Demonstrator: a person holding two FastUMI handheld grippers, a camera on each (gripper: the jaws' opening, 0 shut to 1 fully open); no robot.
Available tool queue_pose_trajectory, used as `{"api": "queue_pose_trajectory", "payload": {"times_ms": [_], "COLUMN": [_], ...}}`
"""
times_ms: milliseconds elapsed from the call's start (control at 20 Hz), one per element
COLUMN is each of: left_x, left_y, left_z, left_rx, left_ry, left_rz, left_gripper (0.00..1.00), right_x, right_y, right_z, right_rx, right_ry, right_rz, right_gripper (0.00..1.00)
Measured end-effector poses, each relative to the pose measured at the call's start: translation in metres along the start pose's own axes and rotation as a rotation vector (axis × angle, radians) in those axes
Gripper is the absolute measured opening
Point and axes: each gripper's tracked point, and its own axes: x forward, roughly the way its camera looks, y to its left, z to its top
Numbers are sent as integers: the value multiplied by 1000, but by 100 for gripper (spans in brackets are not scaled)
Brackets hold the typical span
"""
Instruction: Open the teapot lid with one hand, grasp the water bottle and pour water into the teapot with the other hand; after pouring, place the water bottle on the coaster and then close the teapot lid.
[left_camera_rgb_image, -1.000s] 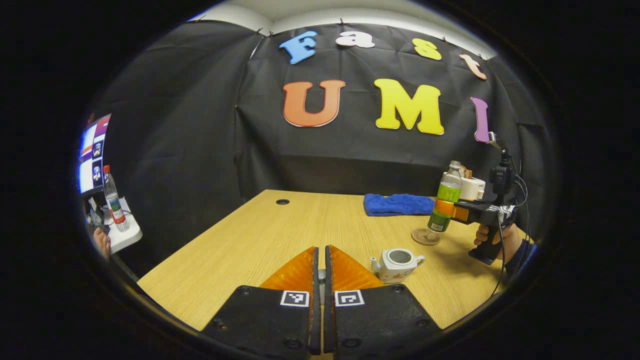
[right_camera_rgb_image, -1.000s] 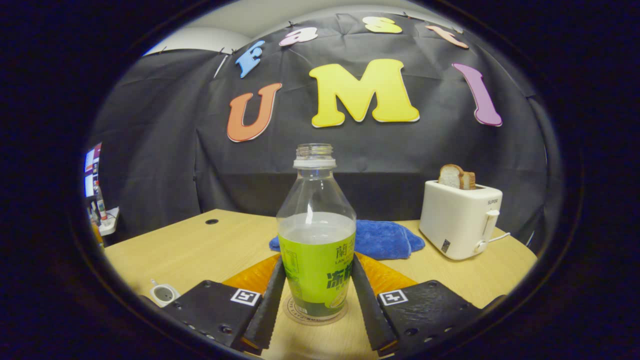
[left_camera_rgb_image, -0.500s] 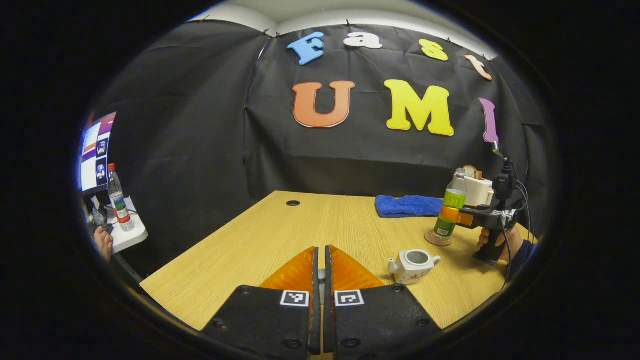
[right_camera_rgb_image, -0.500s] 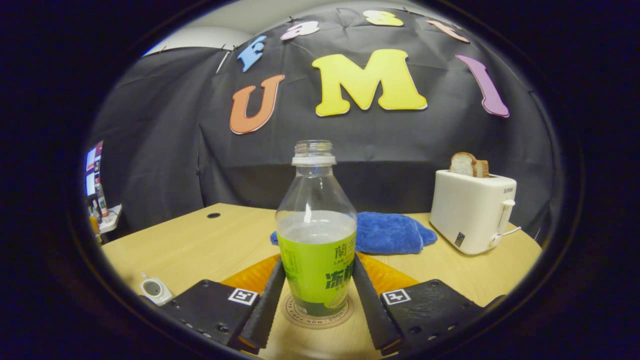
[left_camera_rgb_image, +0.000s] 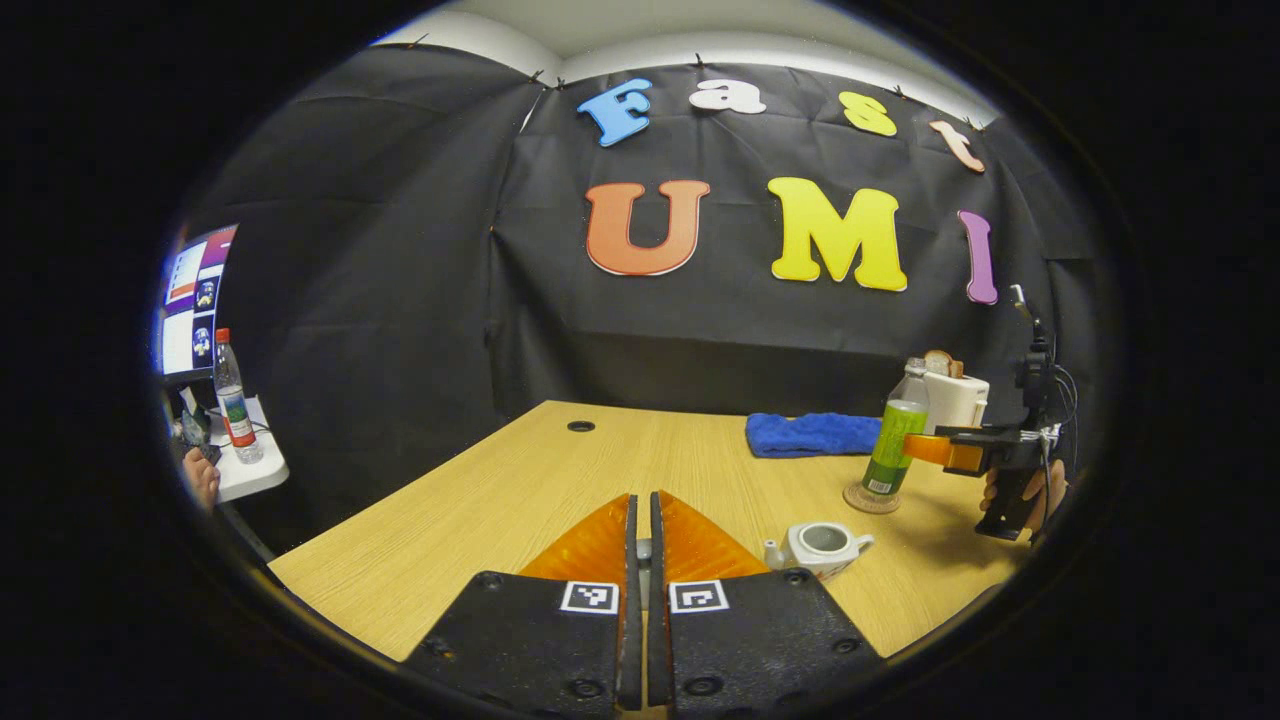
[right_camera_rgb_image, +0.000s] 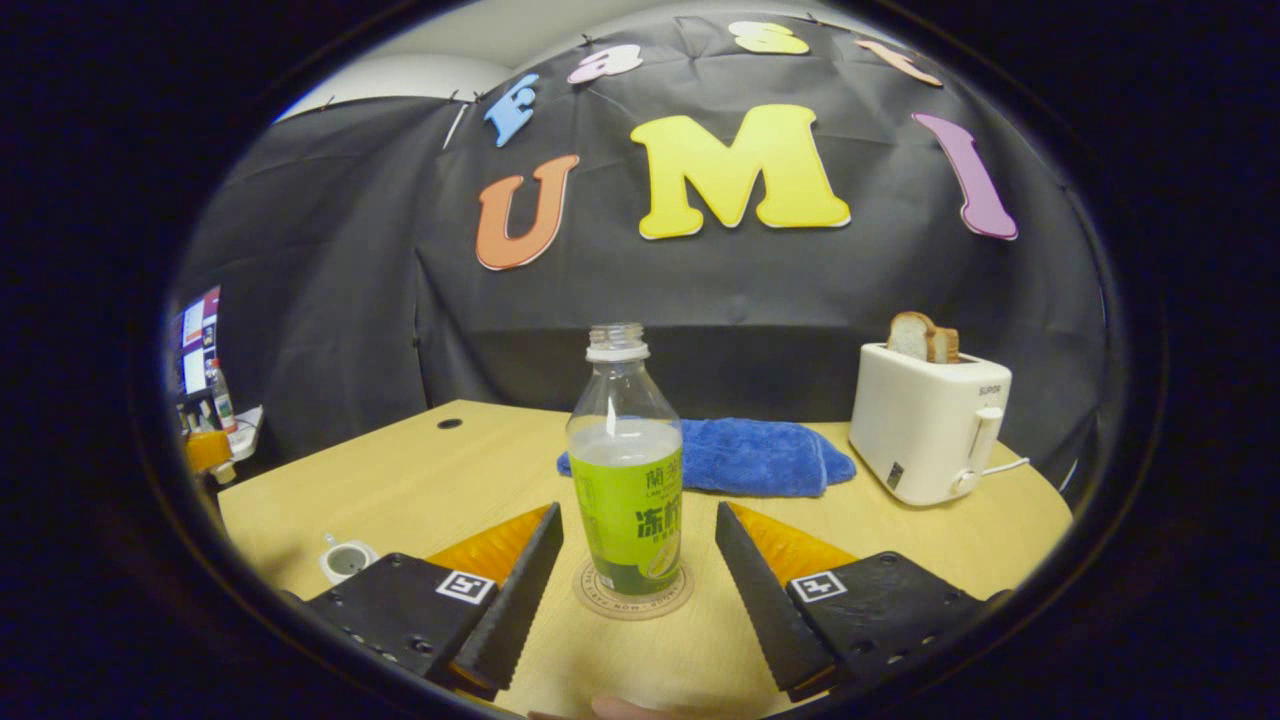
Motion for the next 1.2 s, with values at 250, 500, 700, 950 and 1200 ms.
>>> {"api": "queue_pose_trajectory", "payload": {"times_ms": [250,500,700,950,1200], "left_x": [21,58,69,69,75], "left_y": [-58,-108,-132,-147,-143], "left_z": [24,14,-2,-26,-45], "left_rx": [-27,-23,-18,72,79], "left_ry": [-91,-88,-59,-73,-32], "left_rz": [-123,-229,-268,-277,-234], "left_gripper": [5,5,5,5,5], "right_x": [-60,-117,-154,-181,-181], "right_y": [-26,-23,-31,-49,-70], "right_z": [0,-6,2,-2,-9], "right_rx": [-87,-71,-38,76,127], "right_ry": [-52,-103,-172,-209,-174], "right_rz": [-80,-98,-130,-133,-174], "right_gripper": [92,91,89,91,93]}}
